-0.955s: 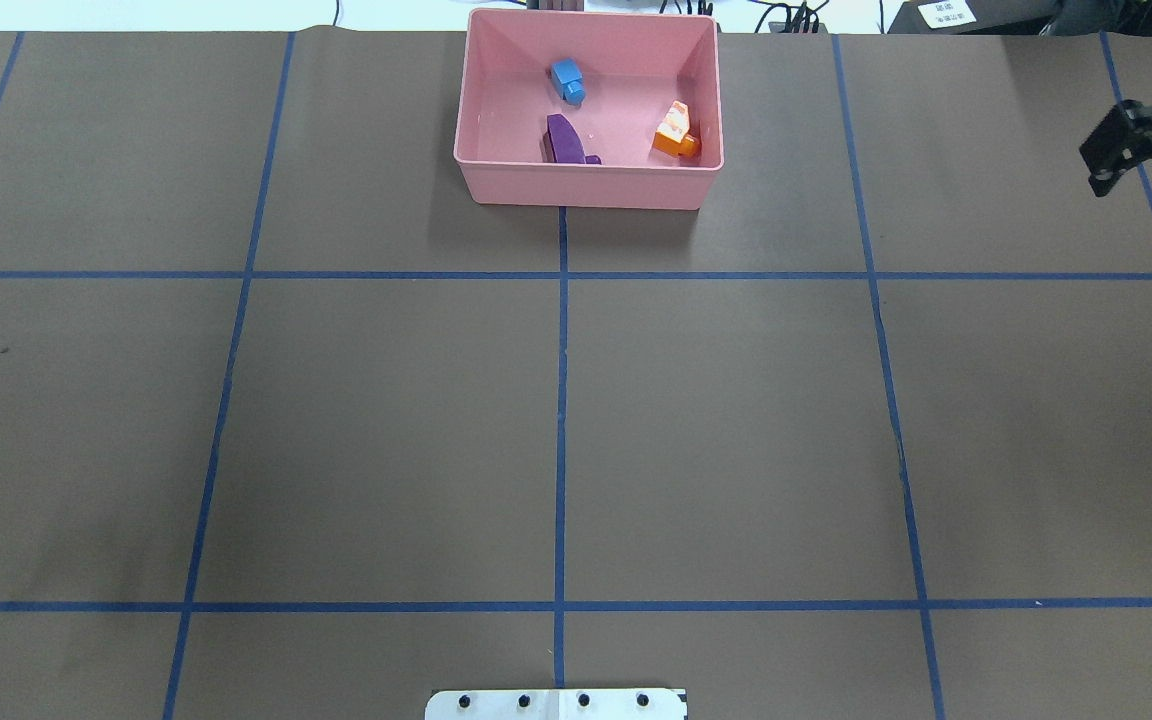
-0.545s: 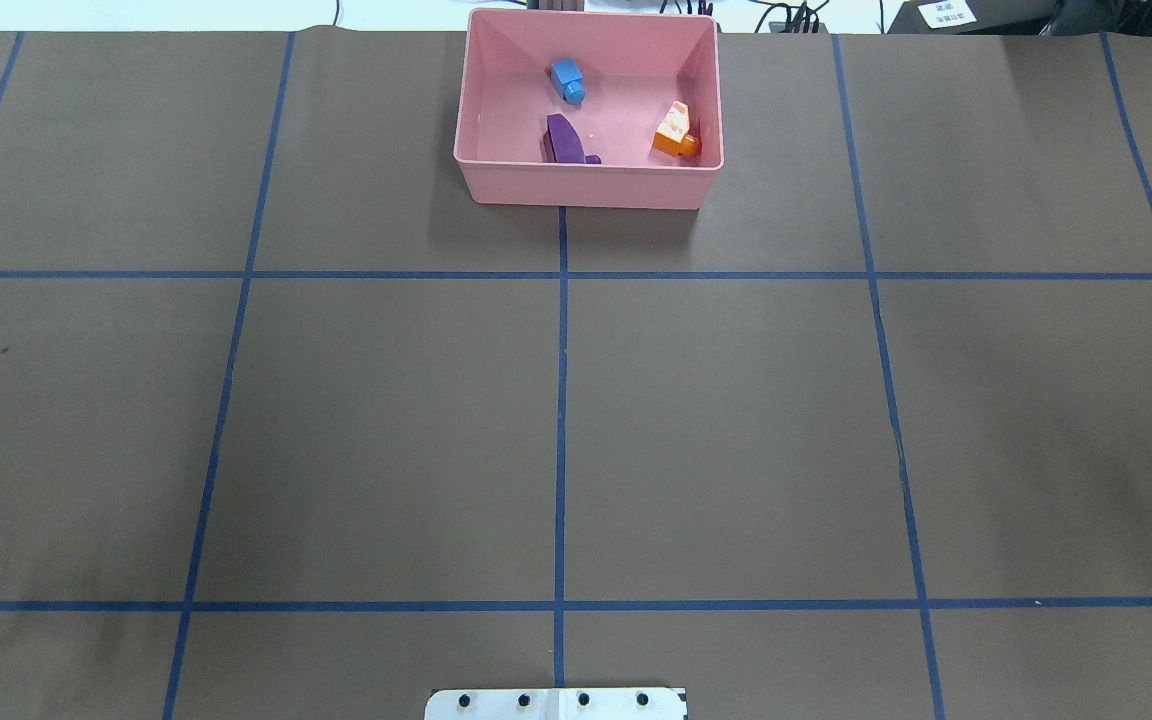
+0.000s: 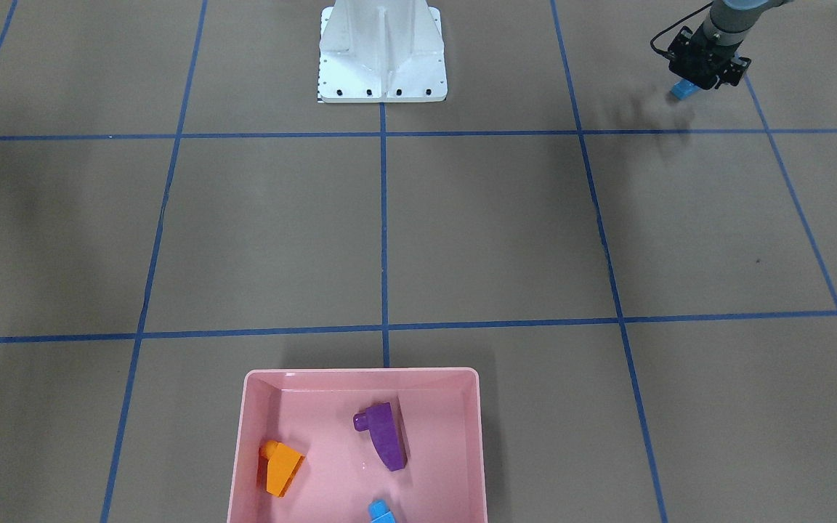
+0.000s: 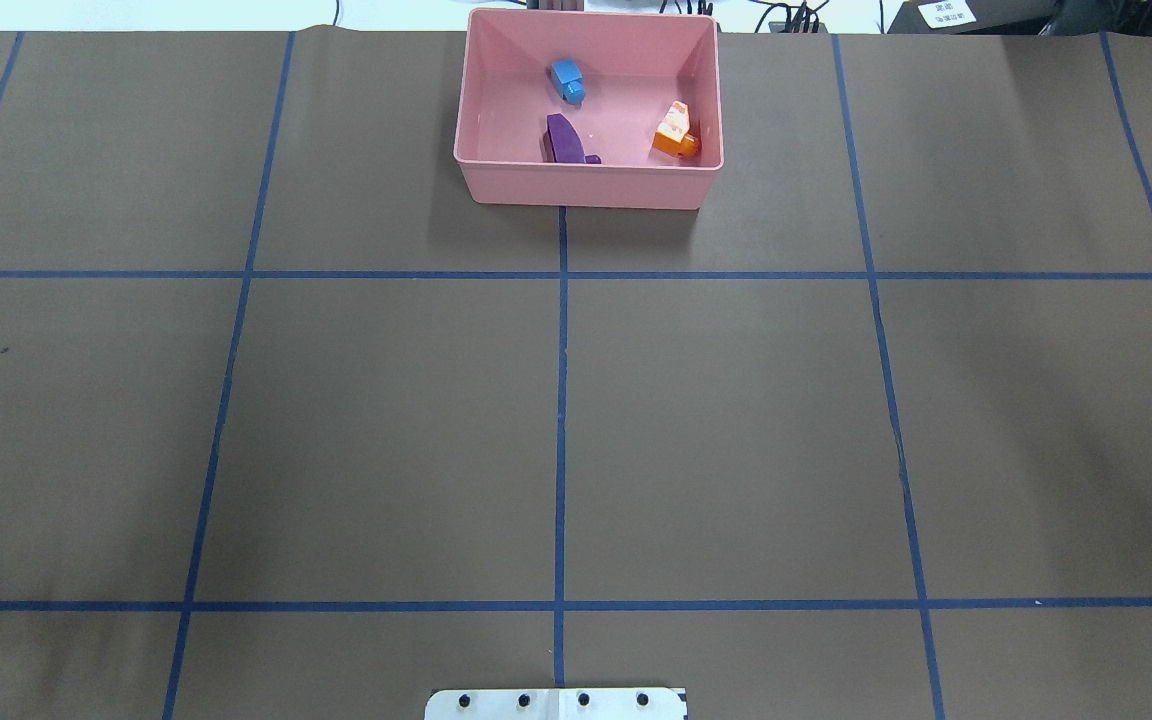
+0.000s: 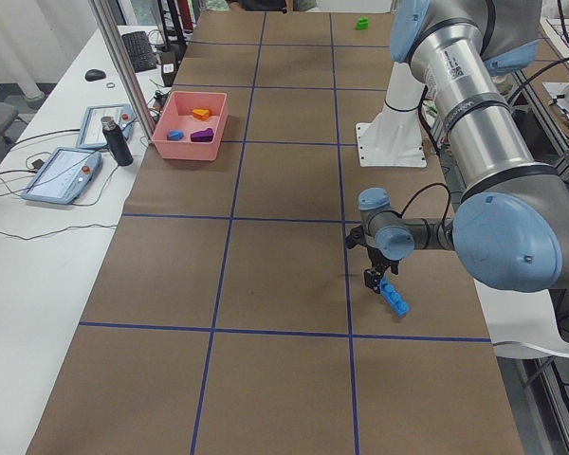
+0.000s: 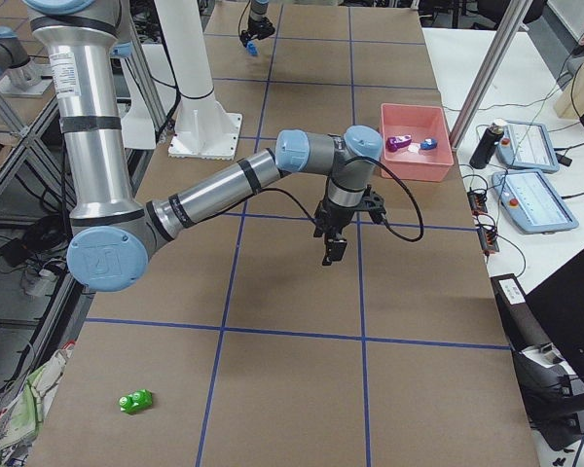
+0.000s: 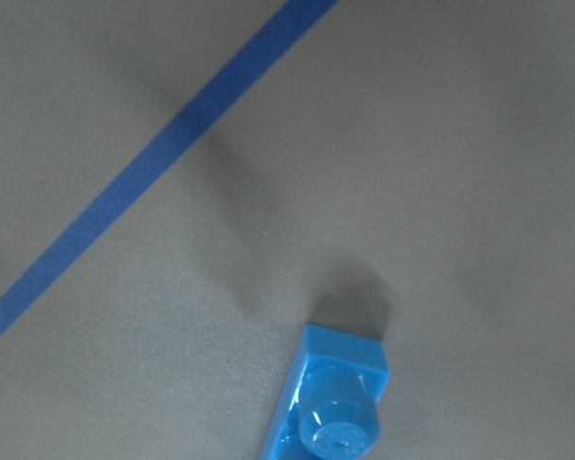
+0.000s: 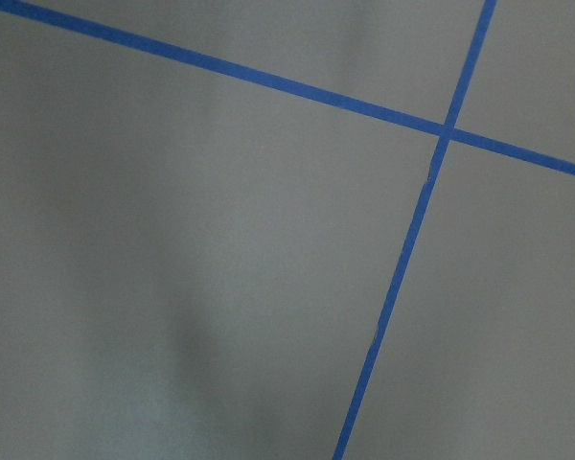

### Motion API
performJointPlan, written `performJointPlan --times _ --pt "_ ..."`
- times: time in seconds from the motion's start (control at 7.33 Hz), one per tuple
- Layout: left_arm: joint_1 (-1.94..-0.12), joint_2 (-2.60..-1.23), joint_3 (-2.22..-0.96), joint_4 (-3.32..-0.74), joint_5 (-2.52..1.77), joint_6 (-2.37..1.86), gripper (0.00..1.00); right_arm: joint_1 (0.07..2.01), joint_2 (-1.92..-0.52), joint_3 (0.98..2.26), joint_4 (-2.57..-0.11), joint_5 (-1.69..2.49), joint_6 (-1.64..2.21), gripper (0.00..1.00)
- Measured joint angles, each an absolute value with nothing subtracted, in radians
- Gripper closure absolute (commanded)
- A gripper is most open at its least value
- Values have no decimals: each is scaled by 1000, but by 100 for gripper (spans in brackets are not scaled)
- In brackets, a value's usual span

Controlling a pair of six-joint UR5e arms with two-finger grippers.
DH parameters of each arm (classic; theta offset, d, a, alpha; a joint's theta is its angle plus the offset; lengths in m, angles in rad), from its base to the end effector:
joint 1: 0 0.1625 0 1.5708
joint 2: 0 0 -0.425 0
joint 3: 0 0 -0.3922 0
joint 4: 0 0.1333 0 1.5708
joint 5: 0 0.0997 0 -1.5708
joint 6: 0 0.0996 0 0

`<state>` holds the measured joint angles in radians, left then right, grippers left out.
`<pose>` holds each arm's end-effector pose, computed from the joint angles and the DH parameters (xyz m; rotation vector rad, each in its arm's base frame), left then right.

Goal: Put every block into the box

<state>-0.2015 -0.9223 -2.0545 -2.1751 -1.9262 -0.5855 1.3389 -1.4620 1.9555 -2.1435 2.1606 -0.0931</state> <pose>0.2351 -0.1487 0.6076 -0.0481 0.5732 0.8409 -0.0355 -0.4893 0.4896 -0.1180 -0.5849 -0.2920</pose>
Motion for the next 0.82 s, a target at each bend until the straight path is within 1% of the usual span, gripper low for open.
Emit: performJointPlan --times 0.14,0.27,0.41,0.55,0.68,0.82 --pt "-191 -923 -2041 -2194 -1926 -587 2 1343 -1471 1955 -2144 2163 -99 0" --pt "-179 -925 -2022 -2212 -1927 -588 13 1350 -1484 1955 -2143 2164 -113 0" --pt "-171 -929 -1999 -2235 -1927 -590 18 1361 -1501 1954 -2144 2164 -135 0" --pt "-168 -931 -1987 -2248 -1927 -592 44 1376 -1523 1954 -2145 2165 -161 0" --pt "-168 -932 -1983 -2254 -1927 -593 80 1397 -1549 1957 -2146 2165 -188 0" --pt "-167 -932 -1982 -2258 -1927 -594 100 1417 -1573 1961 -2146 2165 -206 0"
